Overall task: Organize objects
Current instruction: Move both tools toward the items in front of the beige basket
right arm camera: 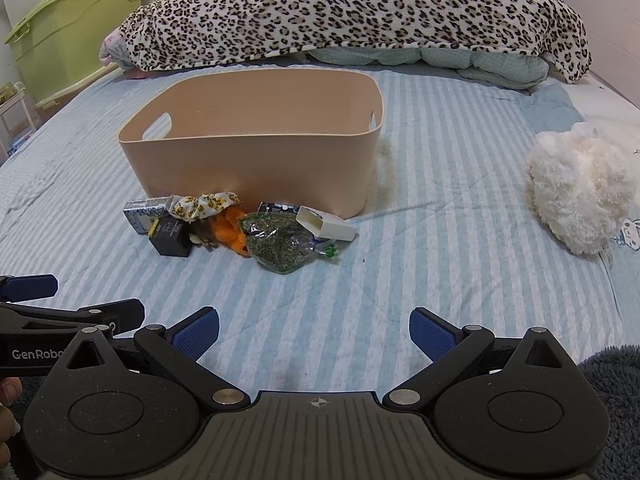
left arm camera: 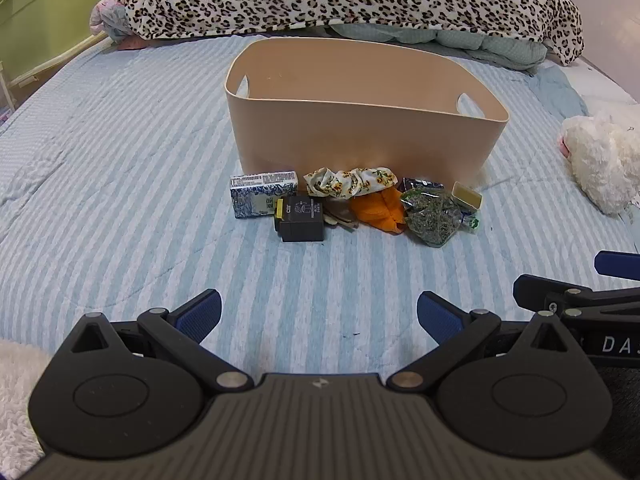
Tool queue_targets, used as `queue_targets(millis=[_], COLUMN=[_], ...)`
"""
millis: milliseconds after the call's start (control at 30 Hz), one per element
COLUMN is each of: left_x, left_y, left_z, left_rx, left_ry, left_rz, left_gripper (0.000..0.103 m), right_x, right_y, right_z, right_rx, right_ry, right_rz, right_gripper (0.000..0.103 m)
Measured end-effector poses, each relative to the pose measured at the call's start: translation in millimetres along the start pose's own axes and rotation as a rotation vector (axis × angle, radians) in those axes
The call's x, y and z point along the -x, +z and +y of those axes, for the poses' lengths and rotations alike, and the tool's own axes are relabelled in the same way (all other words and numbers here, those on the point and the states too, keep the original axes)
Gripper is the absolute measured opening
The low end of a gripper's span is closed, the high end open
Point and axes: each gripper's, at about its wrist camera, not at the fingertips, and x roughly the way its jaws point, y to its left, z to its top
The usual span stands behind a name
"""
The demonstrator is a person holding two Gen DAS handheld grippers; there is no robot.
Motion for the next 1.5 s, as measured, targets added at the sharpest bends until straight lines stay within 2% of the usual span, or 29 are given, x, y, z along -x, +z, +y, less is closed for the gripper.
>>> queue_targets(millis=[1000, 1500], left_x=[-1, -24], left_y=[7, 19], left_z=[1, 10], left_rx=[-0.010, 0.026], left_ry=[-0.002, 0.013], left_rz=[-0.004, 0.020], left_gripper=[0.103, 0.103], right_x=[-1, -18], right_y=[7, 19], right_z=[0, 0], right_rx=[-0.008, 0.009], right_ry=[0.012, 0.018], right_rz=[-0.001, 0.007], right_gripper=[0.103, 0.103])
